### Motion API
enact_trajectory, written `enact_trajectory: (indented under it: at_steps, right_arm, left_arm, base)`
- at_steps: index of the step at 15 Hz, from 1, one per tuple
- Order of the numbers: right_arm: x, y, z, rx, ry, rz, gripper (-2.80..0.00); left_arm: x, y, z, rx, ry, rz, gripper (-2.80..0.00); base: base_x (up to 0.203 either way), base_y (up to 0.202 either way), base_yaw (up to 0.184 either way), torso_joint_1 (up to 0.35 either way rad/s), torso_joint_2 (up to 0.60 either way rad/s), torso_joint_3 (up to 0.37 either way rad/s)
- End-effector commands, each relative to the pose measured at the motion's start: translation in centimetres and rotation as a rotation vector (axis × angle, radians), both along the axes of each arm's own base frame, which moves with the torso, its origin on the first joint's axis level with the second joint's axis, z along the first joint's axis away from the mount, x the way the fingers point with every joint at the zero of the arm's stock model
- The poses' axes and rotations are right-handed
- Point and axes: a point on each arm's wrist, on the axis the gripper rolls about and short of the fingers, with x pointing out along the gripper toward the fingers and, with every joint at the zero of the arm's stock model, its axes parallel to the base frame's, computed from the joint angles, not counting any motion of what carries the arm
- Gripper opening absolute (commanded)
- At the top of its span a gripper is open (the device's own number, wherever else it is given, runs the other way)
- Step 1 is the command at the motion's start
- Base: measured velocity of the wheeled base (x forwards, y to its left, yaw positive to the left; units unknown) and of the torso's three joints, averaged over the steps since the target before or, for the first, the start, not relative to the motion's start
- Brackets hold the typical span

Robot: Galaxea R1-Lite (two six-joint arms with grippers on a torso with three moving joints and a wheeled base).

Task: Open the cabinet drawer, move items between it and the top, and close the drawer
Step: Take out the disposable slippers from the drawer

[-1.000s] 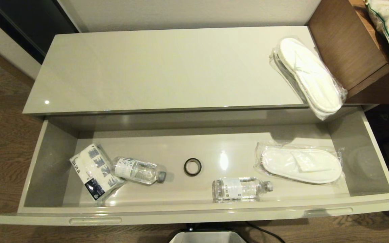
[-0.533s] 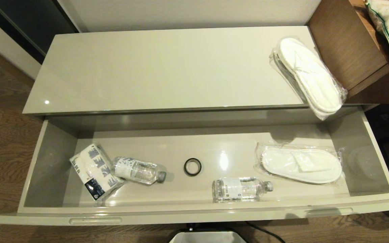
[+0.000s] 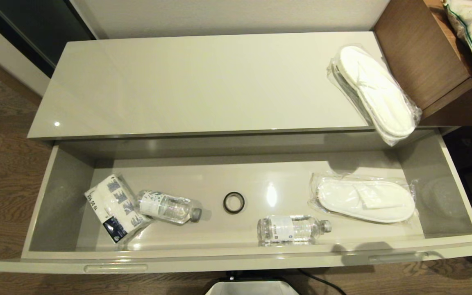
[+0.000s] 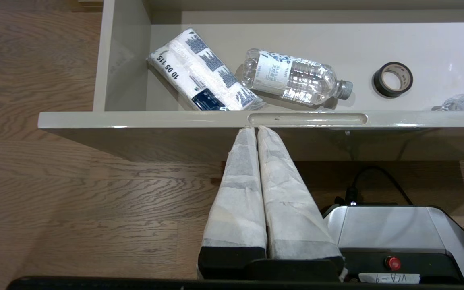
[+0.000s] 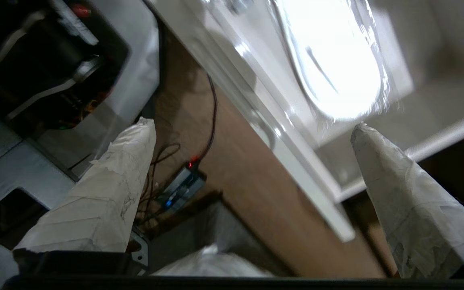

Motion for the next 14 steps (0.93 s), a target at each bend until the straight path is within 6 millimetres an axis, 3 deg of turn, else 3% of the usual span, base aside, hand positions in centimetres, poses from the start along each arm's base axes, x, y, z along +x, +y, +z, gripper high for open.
enact_trajectory:
  at_steps: [1,3,6,9,14]
  right_arm:
    - [1.3,0.3,-0.3,-0.03,0.027,-0.12,0.0]
    - [2.4,0.5,-0.2,-0.022,0.035,-0.219,0.0]
    - [5.0,1.4,-3.0,-0.084,0.116,-0.361,0.0]
    - [9.3,2.9,-4.9,-0.122,0.101,-0.528,0.0]
    - [17.8,5.6,-6.3,-0.165,0.069,-0.726,0.0]
  left_arm:
    - [0.0,0.0,0.0,0.0,0.0,0.0,-2.8]
    - [0.0,0.0,0.0,0.0,0.0,-0.001,-2.8]
    - [0.0,0.0,0.0,0.0,0.0,0.0,-2.8]
    - [0.0,0.0,0.0,0.0,0.0,0.0,-2.8]
    - [0.0,0.0,0.0,0.0,0.0,0.0,-2.8]
  base:
    - [0.0,0.0,0.0,0.0,0.0,0.0]
    - [0.0,0.0,0.0,0.0,0.0,0.0]
    - [0.0,0.0,0.0,0.0,0.0,0.0]
    - [0.0,0.0,0.0,0.0,0.0,0.0]
    - [0.0,0.0,0.0,0.0,0.0,0.0]
